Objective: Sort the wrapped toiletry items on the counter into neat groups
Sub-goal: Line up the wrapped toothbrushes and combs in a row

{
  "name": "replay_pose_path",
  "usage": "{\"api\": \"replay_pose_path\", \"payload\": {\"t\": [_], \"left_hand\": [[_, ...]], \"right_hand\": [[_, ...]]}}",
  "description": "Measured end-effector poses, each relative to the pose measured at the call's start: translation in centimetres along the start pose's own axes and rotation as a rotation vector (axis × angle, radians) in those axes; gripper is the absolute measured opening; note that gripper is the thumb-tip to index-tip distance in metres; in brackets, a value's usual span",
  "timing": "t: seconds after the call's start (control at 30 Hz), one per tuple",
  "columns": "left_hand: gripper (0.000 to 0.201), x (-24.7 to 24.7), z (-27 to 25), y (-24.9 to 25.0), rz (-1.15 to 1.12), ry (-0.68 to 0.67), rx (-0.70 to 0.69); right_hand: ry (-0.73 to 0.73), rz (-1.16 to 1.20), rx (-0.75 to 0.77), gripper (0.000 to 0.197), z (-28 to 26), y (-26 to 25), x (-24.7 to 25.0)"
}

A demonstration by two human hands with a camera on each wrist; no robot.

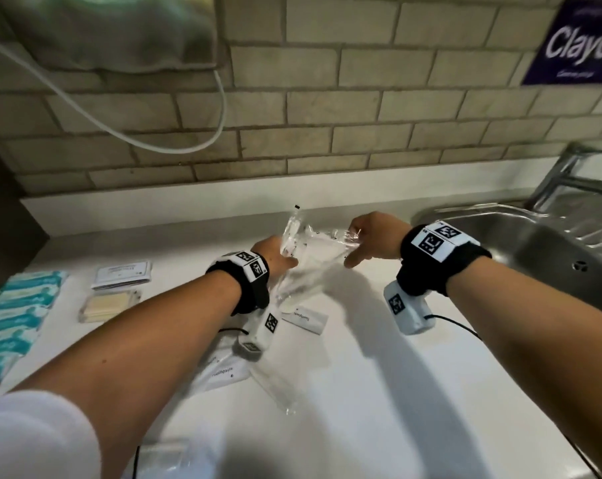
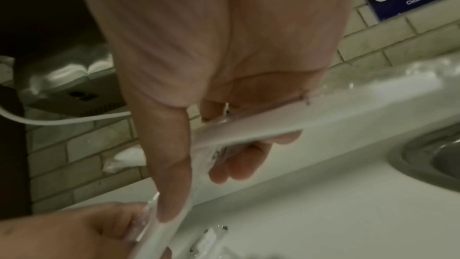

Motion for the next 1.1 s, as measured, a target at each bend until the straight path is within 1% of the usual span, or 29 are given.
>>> {"api": "replay_pose_path", "payload": {"t": [0.03,0.13,0.23,0.27,0.33,0.4,0.43,0.5,0.57,0.63,0.67,0.73,0.8,0.83,0.87,0.93,1.0,1.1], "left_hand": [[0.046,-0.7,0.2,-0.1,0.005,-0.008,0.011],[0.039,-2.1,0.6,-0.4,0.036,0.0,0.048],[0.036,-2.4,0.9,-0.9,0.024,0.008,0.09],[0.032,-2.1,0.9,-1.0,-0.025,0.015,0.103],[0.024,-1.0,1.1,-0.9,-0.193,0.063,0.107],[0.018,1.0,1.1,-0.3,-0.315,0.107,0.073],[0.014,2.0,0.8,0.1,-0.365,0.112,0.049],[0.007,3.4,-0.2,1.4,-0.526,0.064,0.039],[0.016,4.1,-1.6,2.4,-0.65,-0.017,0.038],[0.015,4.4,-3.1,3.1,-0.706,-0.079,0.029],[0.013,4.6,-3.8,3.2,-0.723,-0.084,0.032],[0.018,5.0,-5.0,3.7,-0.758,-0.072,0.015],[0.016,5.2,-6.3,4.4,-0.8,-0.067,-0.019],[0.018,5.2,-6.9,4.6,-0.814,-0.067,-0.024],[0.02,5.1,-7.3,4.7,-0.808,-0.058,-0.03],[0.022,4.7,-7.8,4.3,-0.745,0.002,-0.045],[0.032,4.2,-7.9,3.3,-0.726,0.064,-0.022],[0.06,3.0,-7.6,1.5,-0.69,0.076,0.073]], "right_hand": [[0.019,0.003,-0.003,0.036,0.2,0.2,0.3],[0.071,0.054,-0.005,0.034,1.0,0.6,0.8],[0.12,0.159,-0.014,0.039,1.7,0.6,1.0],[0.131,0.189,-0.018,0.039,1.9,0.5,1.0],[0.141,0.236,-0.016,0.039,2.5,0.0,0.9],[0.15,0.283,-0.007,0.037,3.0,-0.6,0.6],[0.16,0.317,-0.002,0.035,3.2,-1.1,0.5],[0.189,0.397,0.013,0.031,3.5,-2.1,0.5],[0.197,0.456,0.033,0.028,3.6,-3.2,0.3],[0.196,0.488,0.036,0.023,3.6,-3.9,0.2],[0.193,0.507,0.029,0.021,3.4,-4.2,0.1],[0.186,0.537,0.017,0.02,3.1,-4.5,-0.2],[0.173,0.55,0.019,0.018,2.5,-4.8,-0.7],[0.156,0.549,0.021,0.018,2.1,-5.0,-1.2],[0.142,0.543,0.02,0.017,1.8,-5.1,-1.7],[0.131,0.531,0.007,0.017,0.9,-4.9,-2.6],[0.128,0.528,0.0,0.027,0.0,-4.7,-3.1],[0.085,0.529,-0.041,0.044,-0.9,-3.5,-4.0]]}}
Point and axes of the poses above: each hand's wrist, its own z-axis towards the middle knuckle, its own x-axis out of the back of the hand, y = z × x, the point moved 8 cm from there along z, towards the middle knuckle, and after that the axes turned 15 degrees about y, right-handed, at the moved point
